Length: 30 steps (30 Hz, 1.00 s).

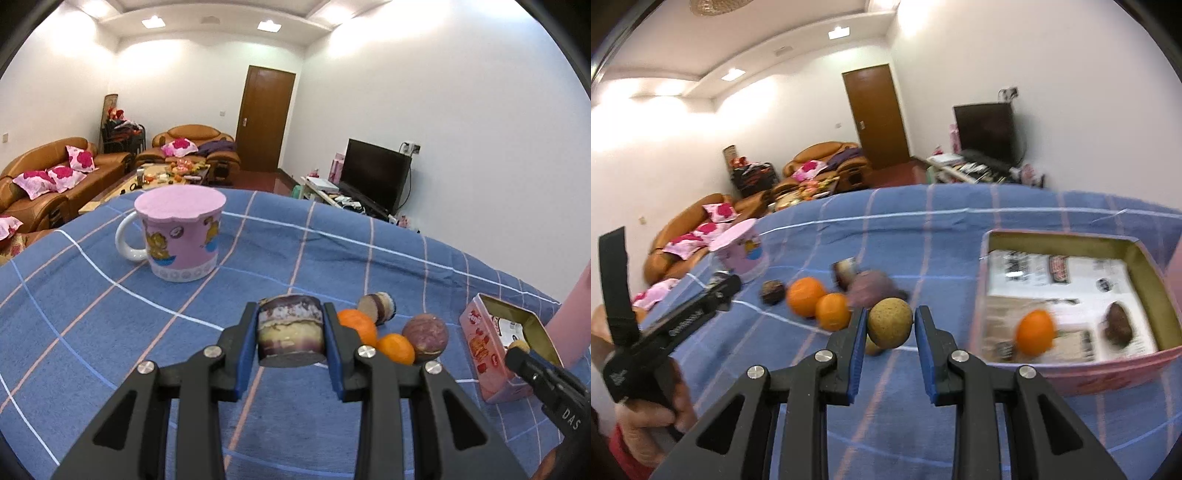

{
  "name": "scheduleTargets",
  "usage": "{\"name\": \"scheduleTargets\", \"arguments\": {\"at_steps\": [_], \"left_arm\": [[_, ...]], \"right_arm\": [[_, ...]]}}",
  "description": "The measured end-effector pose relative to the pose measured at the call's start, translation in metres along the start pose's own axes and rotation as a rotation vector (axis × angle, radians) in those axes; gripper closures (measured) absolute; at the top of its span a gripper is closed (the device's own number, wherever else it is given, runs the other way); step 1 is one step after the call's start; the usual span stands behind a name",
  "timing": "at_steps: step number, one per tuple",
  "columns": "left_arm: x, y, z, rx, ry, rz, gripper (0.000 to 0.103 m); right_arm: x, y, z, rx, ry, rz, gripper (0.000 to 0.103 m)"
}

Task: Organize fruits
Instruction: 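Grasp the cake cylinder with the left tool while the right tool grasps a yellow fruit, then carry the cylinder and yellow fruit over the tin box and release them inside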

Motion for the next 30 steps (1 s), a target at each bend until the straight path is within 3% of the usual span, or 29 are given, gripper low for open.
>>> {"name": "scheduleTargets", "arguments": {"at_steps": [7,13,30], "left_arm": [[-0.005,-0.028,0.001,0.051,-0.013,-0.015,0.067],[-0.011,-0.065,0.002,0.121,-0.033,-0.052,0.067],[-0.006,-0.163,0.003,0.188,-0.026,-0.138,0.067]], "right_arm": [[-0.021,-0.020,0.011,-0.070,-0.102,-0.048,0.075],[-0.034,-0.035,0.019,-0.054,-0.126,-0.021,0.075],[-0.050,-0.076,0.035,-0.055,-0.170,-0.105,0.075]]}}
Point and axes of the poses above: each gripper's, at about its wrist camera, not at the fingertips, and x roughly the way its jaws point, y to its left, z to its top, the point moved 8 cm from there along x, roughly the way its jaws point, and after that the axes turned 12 degrees about x, right-handed, at the moved point
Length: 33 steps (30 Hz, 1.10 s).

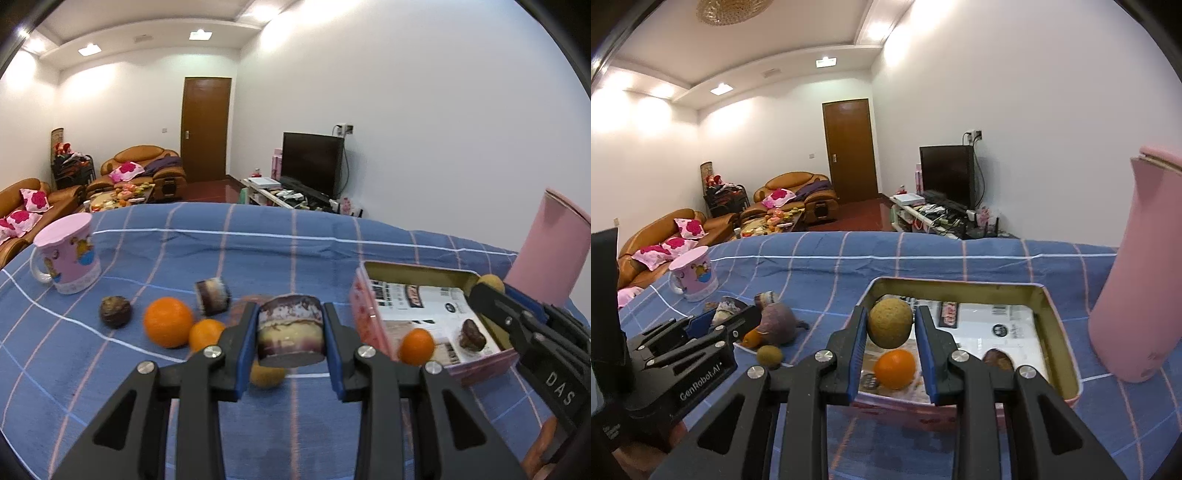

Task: Organize fruits
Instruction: 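Carry the cylinder and yellow fruit over the tin box and release them inside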

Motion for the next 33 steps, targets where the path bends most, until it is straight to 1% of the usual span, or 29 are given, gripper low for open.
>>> {"name": "scheduleTargets", "arguments": {"at_steps": [4,12,33], "left_arm": [[0.001,-0.019,0.004,0.033,-0.007,-0.013,0.067],[0.006,-0.049,0.013,0.066,-0.019,-0.039,0.067],[0.023,-0.109,0.031,0.110,-0.022,-0.112,0.067]], "right_arm": [[-0.002,-0.010,0.003,-0.024,-0.015,-0.030,0.075],[-0.006,-0.036,0.010,-0.005,-0.026,-0.061,0.075],[-0.011,-0.096,0.025,0.027,-0.048,-0.159,0.075]]}}
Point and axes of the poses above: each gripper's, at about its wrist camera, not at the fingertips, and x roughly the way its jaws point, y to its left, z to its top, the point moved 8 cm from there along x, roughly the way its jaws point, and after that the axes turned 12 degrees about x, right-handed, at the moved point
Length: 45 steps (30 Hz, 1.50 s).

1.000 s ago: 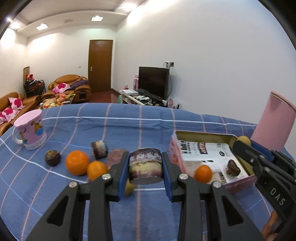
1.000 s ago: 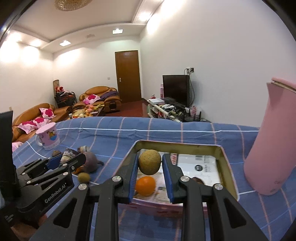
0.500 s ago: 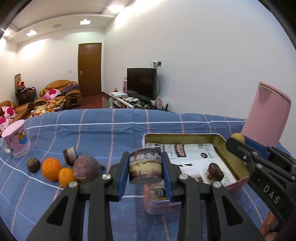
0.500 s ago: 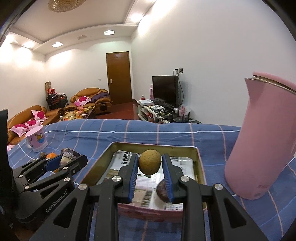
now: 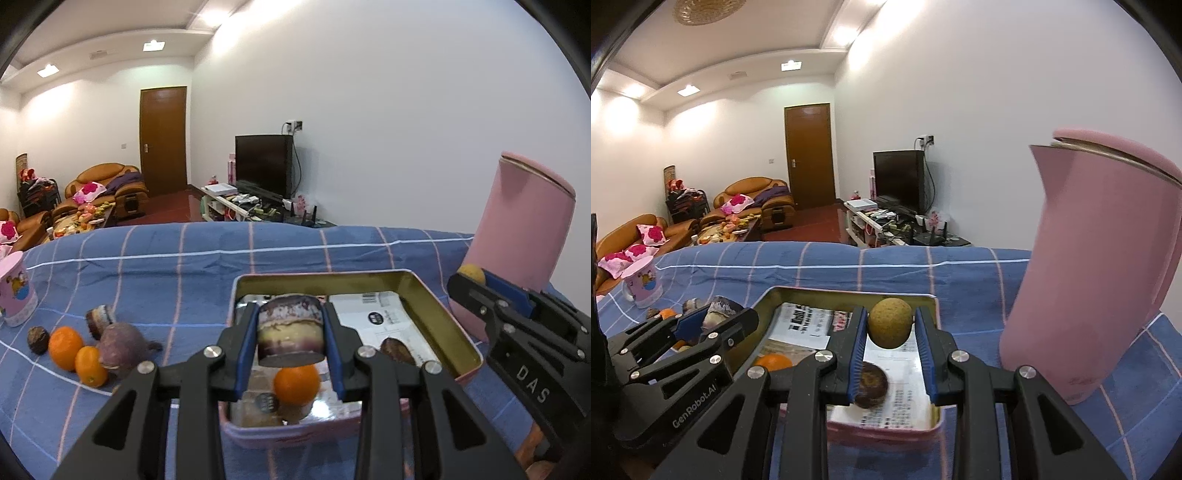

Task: Organize fruits
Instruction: 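Carry the cylinder and yellow fruit over the tin box and release them inside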

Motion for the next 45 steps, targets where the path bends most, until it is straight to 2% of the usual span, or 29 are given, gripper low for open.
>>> {"name": "scheduleTargets", "arguments": {"at_steps": [10,21,31,45], "left_arm": [[0.019,-0.020,0.008,0.035,0.018,-0.024,0.067],[0.029,-0.023,0.007,0.044,0.052,-0.042,0.067],[0.035,-0.025,0.007,0.051,0.081,-0.042,0.067],[0.048,-0.024,0.001,0.037,0.144,-0.045,0.067]], "right_arm": [[0.016,-0.025,0.002,0.017,0.025,-0.080,0.075],[0.034,-0.023,-0.003,0.001,0.075,-0.098,0.075],[0.044,-0.021,-0.012,-0.008,0.128,-0.090,0.075],[0.054,-0.013,-0.020,0.000,0.201,-0.035,0.074]]}}
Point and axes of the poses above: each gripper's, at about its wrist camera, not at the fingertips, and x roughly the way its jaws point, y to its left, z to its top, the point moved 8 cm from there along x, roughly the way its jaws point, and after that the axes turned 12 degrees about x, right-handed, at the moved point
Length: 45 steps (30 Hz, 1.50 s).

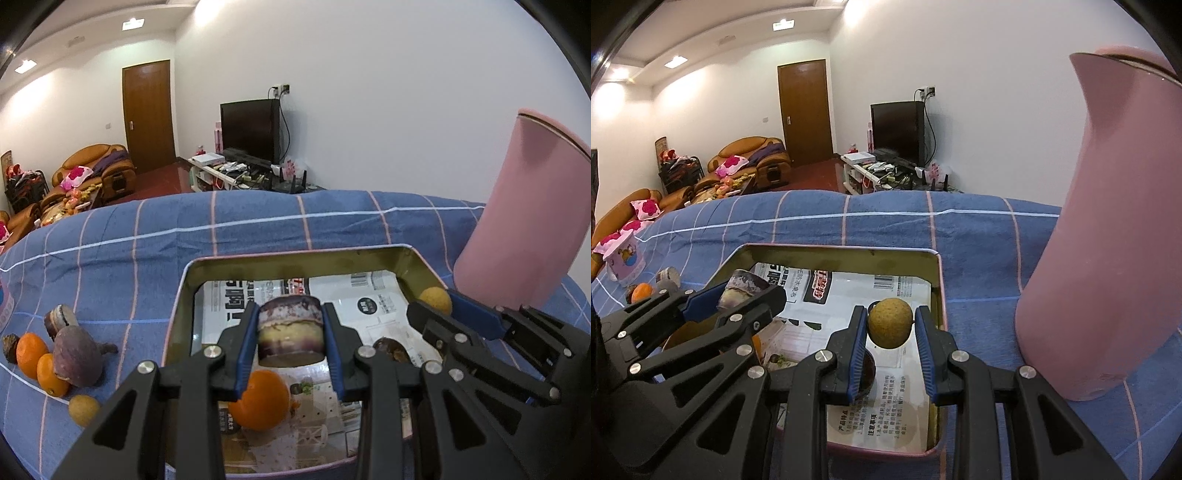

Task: Organize fruits
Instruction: 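Carry the cylinder and yellow fruit over the tin box and release them inside, then withdraw both open tools from the tin box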

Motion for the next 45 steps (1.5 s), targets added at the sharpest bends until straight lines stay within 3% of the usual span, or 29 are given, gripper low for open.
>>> {"name": "scheduleTargets", "arguments": {"at_steps": [17,23,25,28,31,34,36,39,42,45], "left_arm": [[0.009,0.004,-0.005,-0.034,0.034,0.005,0.065],[0.003,0.009,-0.005,-0.048,0.018,0.041,0.040],[0.001,0.013,-0.006,-0.062,0.015,0.062,0.026],[-0.006,0.018,-0.006,-0.073,-0.012,0.083,0.019],[-0.013,0.026,-0.004,-0.085,-0.040,0.135,0.008],[-0.021,0.036,-0.001,-0.123,-0.072,0.143,0.000],[-0.029,0.044,0.001,-0.157,-0.111,0.149,0.000],[-0.039,0.054,0.003,-0.164,-0.160,0.191,0.000],[-0.043,0.059,0.001,-0.138,-0.165,0.240,0.000],[-0.047,0.061,-0.003,-0.103,-0.173,0.273,0.000]], "right_arm": [[0.015,0.002,-0.002,0.037,0.066,0.085,0.074],[0.006,-0.004,0.000,0.077,0.027,0.093,0.074],[0.003,-0.006,0.002,0.096,0.019,0.103,0.074],[-0.001,-0.008,0.006,0.126,0.001,0.125,0.073],[-0.007,-0.010,0.009,0.142,-0.032,0.127,0.065],[-0.014,-0.016,0.015,0.160,-0.075,0.113,0.043],[-0.022,-0.020,0.020,0.181,-0.130,0.117,0.022],[-0.042,-0.025,0.031,0.193,-0.275,0.100,0.019],[-0.054,-0.025,0.034,0.162,-0.362,0.049,0.013],[-0.057,-0.020,0.034,0.138,-0.383,0.044,0.013]]}}
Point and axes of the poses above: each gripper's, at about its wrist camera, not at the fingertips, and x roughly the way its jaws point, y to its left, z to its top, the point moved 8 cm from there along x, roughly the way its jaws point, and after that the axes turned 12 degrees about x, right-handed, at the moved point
